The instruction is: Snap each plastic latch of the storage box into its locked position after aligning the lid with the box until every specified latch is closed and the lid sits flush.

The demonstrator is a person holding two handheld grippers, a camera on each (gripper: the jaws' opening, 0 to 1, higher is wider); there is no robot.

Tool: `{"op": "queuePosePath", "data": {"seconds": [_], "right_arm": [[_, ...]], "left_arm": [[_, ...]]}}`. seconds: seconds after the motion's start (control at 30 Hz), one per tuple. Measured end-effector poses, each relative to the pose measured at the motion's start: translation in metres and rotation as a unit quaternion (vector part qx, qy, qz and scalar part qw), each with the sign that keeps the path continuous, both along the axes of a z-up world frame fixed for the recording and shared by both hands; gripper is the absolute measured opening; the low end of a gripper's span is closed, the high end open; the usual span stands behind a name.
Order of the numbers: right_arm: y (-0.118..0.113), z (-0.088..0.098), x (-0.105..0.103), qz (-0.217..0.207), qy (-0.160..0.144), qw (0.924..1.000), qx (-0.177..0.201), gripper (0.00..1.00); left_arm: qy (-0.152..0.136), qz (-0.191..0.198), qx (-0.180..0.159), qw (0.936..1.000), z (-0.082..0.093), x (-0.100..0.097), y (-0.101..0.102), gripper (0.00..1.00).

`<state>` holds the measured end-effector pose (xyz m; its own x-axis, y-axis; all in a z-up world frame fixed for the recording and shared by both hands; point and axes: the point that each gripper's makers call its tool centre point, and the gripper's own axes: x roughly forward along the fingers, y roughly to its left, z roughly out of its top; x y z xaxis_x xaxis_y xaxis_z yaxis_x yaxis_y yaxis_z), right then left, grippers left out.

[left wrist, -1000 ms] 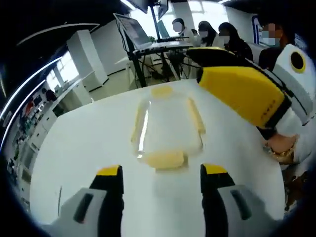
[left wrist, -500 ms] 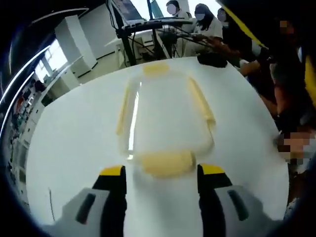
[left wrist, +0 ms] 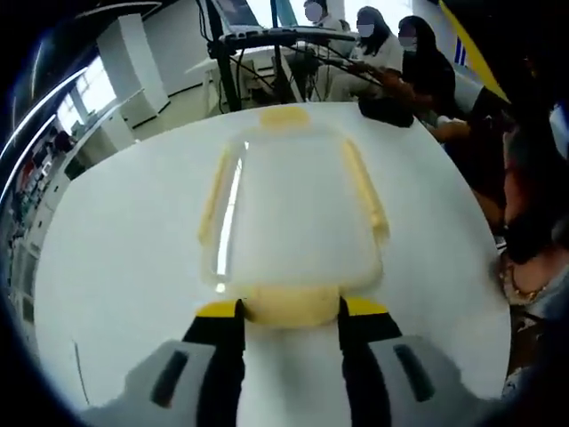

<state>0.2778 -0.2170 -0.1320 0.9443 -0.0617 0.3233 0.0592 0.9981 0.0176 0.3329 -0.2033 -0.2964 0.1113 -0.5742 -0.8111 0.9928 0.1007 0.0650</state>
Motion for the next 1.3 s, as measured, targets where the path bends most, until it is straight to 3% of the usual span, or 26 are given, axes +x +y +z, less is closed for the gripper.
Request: {"op": "queuePosePath", "data": {"seconds": [0.5, 1.0, 1.3], "right_arm": [[-0.004, -0.003, 0.003, -0.004, 0.004, 1.0000, -0.006, 0.26], [-0.011, -0.008, 0.002, -0.011, 0.011, 0.9999, -0.004, 0.26], [-0.007, -0.014, 0.008, -0.008, 0.028, 0.9995, -0.015, 0.26]], "left_arm": [[-0.001, 0.000, -0.005, 1.0000, 0.000, 0.002, 0.003, 0.40], [0.000, 0.008, 0.023, 0.9997, -0.003, -0.004, 0.041, 0.40], [0.005, 0.003, 0.058, 0.9983, -0.005, -0.014, 0.074, 0.40]]}}
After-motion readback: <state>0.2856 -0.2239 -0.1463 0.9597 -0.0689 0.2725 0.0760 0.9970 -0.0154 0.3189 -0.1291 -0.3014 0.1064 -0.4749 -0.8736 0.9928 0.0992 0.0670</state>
